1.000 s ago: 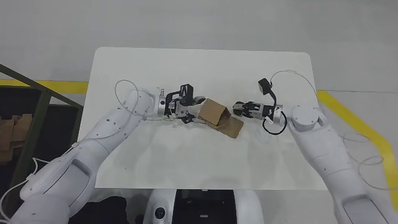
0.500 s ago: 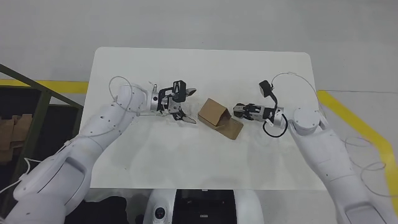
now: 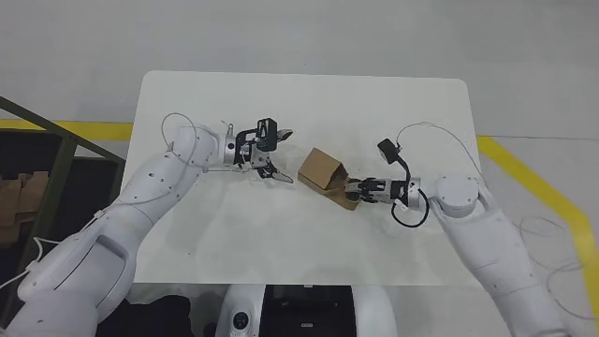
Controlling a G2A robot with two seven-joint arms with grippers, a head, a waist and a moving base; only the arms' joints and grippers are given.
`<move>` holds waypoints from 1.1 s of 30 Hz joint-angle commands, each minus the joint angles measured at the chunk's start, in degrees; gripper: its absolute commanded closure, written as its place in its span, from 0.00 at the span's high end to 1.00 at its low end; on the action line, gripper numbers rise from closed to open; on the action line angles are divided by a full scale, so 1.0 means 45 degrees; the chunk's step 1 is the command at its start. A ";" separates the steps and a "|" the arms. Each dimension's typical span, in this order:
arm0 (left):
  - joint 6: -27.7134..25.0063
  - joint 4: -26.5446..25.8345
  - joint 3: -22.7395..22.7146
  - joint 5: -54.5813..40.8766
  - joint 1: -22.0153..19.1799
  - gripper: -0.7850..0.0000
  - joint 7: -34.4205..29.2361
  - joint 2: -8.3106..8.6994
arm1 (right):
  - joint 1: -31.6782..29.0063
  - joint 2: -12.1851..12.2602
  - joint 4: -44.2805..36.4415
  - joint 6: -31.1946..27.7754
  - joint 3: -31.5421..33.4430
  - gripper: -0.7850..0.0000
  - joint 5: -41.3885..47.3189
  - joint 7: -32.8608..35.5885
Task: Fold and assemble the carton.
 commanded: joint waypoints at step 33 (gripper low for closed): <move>-0.0342 0.0962 0.1897 -0.0167 -0.1010 1.00 -0.0275 -0.0931 | 0.2226 -0.0705 0.3502 -0.2137 -0.1153 0.00 0.1295 -0.0330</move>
